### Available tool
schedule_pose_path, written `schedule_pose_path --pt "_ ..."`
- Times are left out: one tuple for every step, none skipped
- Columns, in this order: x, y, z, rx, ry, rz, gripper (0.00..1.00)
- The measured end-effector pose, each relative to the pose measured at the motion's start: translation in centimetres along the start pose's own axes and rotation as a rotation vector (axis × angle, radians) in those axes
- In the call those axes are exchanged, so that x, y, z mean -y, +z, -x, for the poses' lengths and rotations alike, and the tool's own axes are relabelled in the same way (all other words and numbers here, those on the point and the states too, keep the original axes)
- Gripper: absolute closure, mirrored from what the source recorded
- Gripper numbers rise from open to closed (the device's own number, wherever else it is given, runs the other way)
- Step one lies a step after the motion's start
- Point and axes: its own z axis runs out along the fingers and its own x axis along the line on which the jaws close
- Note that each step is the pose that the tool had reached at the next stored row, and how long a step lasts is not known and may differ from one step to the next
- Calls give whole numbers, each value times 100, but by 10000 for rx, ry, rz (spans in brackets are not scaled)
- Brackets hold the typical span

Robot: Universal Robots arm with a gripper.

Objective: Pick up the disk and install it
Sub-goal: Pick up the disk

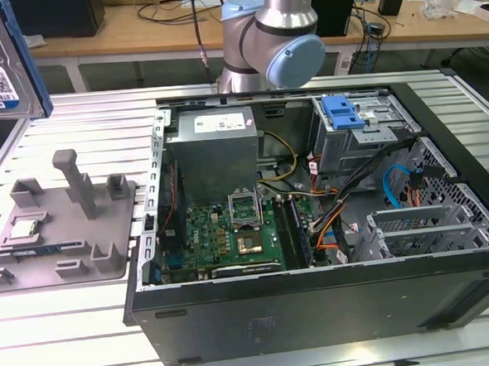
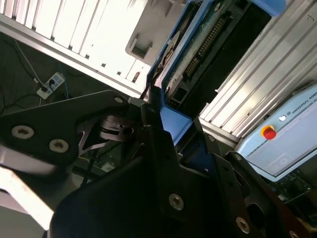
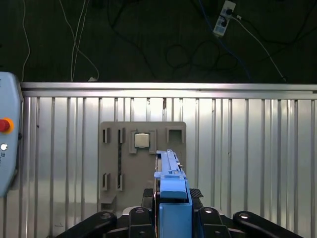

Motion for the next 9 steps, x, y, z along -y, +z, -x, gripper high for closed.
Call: schedule_pose_path --pt "17 -4 -17 0 -1 12 63" --pt "48 -9 -47 2 0 30 63" --pt "81 -17 -78 2 -1 53 63" --pt "106 -21 -100 2 -2 68 63" --pt "129 -25 -117 2 -4 85 63" --pt "154 -31 -136 2 -5 104 63" --pt "173 -34 -149 3 -4 117 63" --pt "230 -45 -186 3 -5 156 63" --pt "282 -55 -218 3 -9 187 63"
